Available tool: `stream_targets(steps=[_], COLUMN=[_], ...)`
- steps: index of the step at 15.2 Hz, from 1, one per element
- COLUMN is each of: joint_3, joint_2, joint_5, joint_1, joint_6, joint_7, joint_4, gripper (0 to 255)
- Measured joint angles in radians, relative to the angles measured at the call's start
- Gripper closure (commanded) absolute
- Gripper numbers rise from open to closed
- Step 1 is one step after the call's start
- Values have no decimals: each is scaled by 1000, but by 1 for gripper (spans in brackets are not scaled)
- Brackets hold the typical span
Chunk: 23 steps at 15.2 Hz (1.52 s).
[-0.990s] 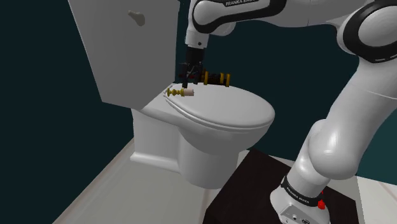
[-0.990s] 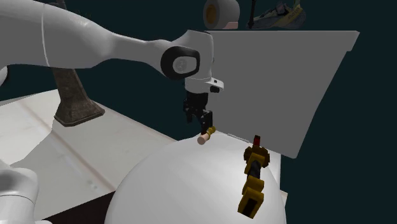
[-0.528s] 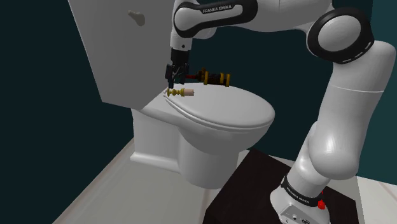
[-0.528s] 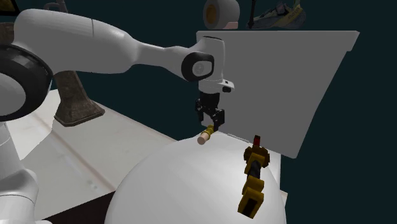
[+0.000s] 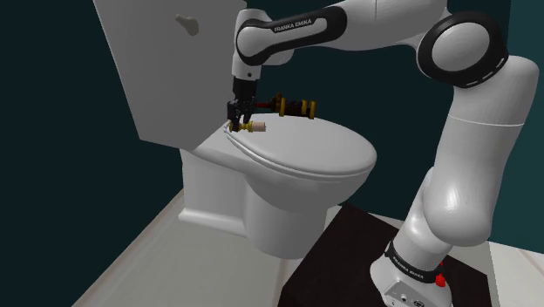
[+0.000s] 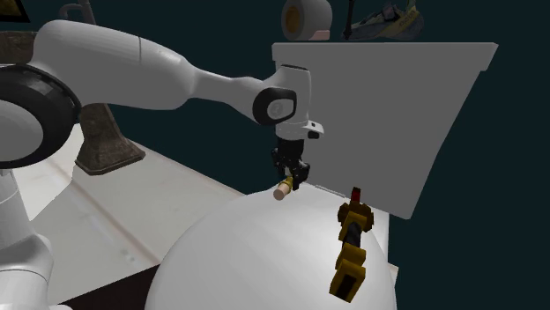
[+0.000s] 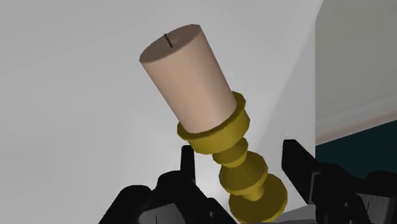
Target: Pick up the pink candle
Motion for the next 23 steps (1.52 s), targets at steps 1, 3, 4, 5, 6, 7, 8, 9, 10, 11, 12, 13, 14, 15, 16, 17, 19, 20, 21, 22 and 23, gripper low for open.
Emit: stream_targets(steps=[1,3,4,5,6,7,8,9,10,11,12,13,14,15,16,17,19,20,21,22,23], joint_3=[0,0,0,0,0,0,0,0,0,-1,0,0,0,0,0,-1,0,0,0,0,0], joint_2=[0,0,0,0,0,0,0,-1,-2,-2,-2,-4,-6,-7,-8,-11,-11,-9,-10,-8,-6], joint_5=[0,0,0,0,0,0,0,0,0,0,0,0,-1,-1,-1,-1,-1,-2,-2,-2,-2], joint_1=[0,0,0,0,0,0,0,0,-1,-1,0,0,1,0,0,-1,0,0,0,0,0], joint_6=[1,3,3,3,3,3,3,3,-2,-13,-26,-37,-48,-61,-72,-85,-113,-127,-139,-157,-169], joint_7=[0,0,0,0,0,0,0,-1,-1,-1,1,2,3,3,4,3,6,5,6,7,8], joint_4=[-1,-2,-2,-2,-2,-2,-2,-3,1,11,25,33,43,54,65,75,103,119,130,150,164], gripper=[255,255,255,255,255,255,255,255,255,255,255,255,255,255,255,255,255,255,255,255,255])
